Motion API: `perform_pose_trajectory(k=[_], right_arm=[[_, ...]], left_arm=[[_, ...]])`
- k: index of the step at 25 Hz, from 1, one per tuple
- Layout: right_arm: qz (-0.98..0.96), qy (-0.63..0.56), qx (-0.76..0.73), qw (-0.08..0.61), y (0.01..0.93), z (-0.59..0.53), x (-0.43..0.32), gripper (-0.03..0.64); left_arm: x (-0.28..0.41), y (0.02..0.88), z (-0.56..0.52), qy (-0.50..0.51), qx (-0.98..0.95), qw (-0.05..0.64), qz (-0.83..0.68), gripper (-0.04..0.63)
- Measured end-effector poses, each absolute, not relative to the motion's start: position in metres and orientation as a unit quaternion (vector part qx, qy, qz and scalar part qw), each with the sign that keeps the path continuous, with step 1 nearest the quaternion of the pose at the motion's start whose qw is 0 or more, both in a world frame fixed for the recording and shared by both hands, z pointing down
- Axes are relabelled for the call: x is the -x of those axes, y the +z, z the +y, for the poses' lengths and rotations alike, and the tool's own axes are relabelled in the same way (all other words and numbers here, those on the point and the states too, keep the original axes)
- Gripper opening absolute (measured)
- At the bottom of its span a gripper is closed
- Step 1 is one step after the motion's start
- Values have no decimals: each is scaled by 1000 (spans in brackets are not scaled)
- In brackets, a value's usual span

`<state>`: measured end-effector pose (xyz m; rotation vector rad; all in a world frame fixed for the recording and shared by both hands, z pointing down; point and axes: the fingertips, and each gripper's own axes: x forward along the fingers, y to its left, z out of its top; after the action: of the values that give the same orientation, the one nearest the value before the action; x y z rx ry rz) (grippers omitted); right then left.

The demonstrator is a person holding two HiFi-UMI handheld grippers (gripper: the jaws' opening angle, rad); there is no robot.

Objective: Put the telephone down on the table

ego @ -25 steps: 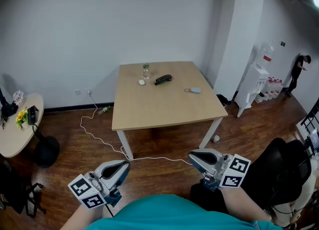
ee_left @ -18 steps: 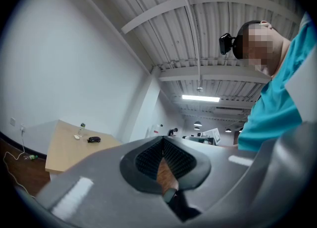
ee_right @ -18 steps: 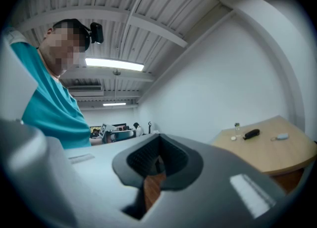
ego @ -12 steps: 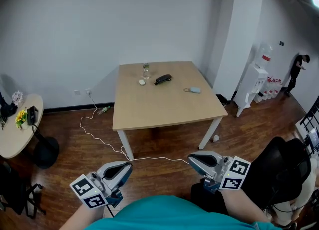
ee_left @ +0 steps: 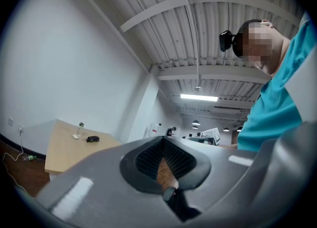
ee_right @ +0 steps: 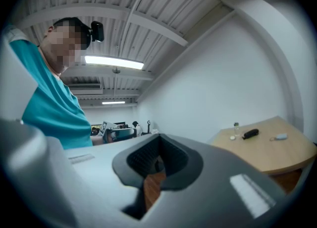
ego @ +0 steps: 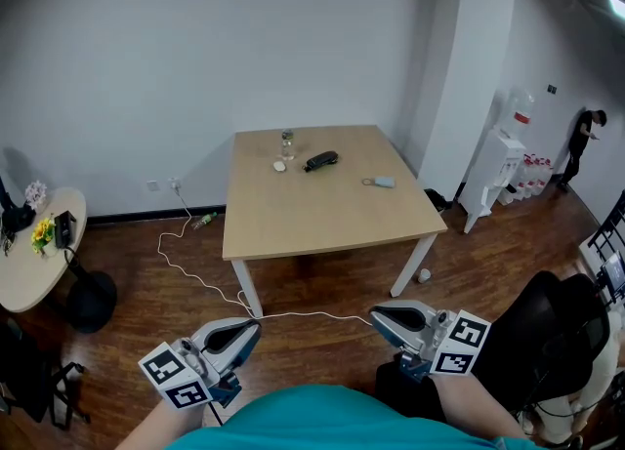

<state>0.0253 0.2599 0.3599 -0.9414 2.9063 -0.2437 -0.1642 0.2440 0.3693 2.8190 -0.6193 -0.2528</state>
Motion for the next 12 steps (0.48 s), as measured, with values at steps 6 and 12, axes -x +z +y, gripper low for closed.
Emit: perform_pose_trajectory(k=[6,12], right_arm=[[949,-80,303,37,361,257,-23,2],[950,-83,300,34,364,256,-23,2]], left_arm=[[165,370,242,-87,-966,122,-212,6],[164,371,241,-87,-965,123,-213,6]])
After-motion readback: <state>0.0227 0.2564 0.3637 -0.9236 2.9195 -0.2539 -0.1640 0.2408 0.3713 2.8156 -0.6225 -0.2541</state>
